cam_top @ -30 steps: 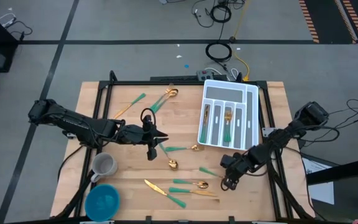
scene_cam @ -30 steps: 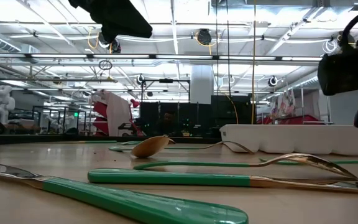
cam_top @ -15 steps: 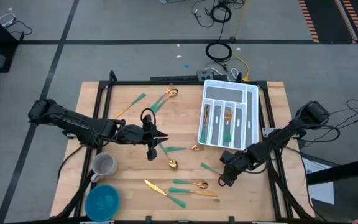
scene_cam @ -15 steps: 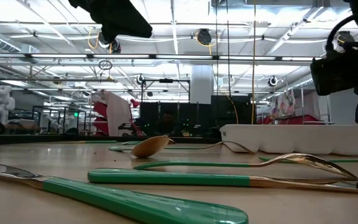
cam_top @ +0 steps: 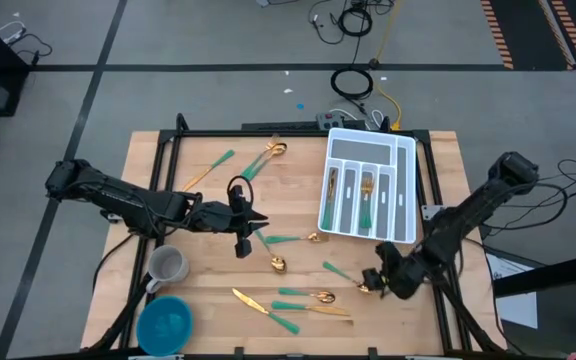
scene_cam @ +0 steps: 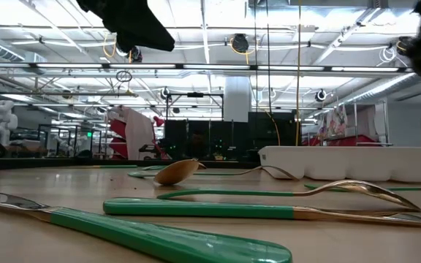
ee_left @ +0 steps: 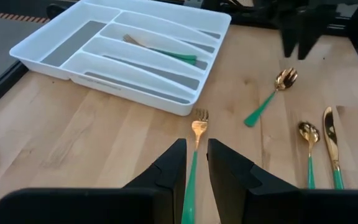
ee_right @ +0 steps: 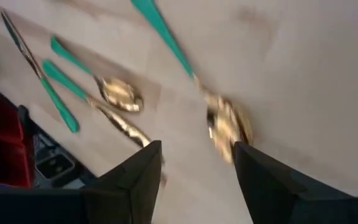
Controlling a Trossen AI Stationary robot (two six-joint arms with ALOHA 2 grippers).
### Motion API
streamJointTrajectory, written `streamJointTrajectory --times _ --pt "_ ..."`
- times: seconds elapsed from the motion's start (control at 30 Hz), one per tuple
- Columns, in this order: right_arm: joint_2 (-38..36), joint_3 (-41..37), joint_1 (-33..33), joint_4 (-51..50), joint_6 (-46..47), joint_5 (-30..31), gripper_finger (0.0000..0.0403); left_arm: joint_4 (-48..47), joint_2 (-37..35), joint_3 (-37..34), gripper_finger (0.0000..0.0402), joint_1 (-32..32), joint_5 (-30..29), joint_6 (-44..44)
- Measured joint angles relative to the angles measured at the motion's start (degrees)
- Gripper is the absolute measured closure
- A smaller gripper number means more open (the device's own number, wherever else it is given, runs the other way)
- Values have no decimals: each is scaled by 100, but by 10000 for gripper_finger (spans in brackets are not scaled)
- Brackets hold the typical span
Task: Sort silverware
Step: Put the bottom right green spoon into the white cutlery tray
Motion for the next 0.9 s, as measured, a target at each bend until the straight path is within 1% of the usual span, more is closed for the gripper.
streamJointTrajectory --times 0.13,0.23,0.6,0.7,0.8,0.9 --pt "215 116 492 26 823 179 210 -9 0 -2 329 -1 0 3" --pt "419 131 638 49 1176 163 210 -2 0 1 329 0 0 4" --pt "1347 133 299 367 1212 189 211 -2 0 0 329 4 0 -8" --pt "1492 150 244 485 1199 157 215 -1 0 1 329 4 0 -23" --pt "1504 150 166 464 1148 2 241 0 0 0 329 4 0 -23" --pt "1478 144 137 407 1056 -57 296 -2 0 1 329 4 0 1"
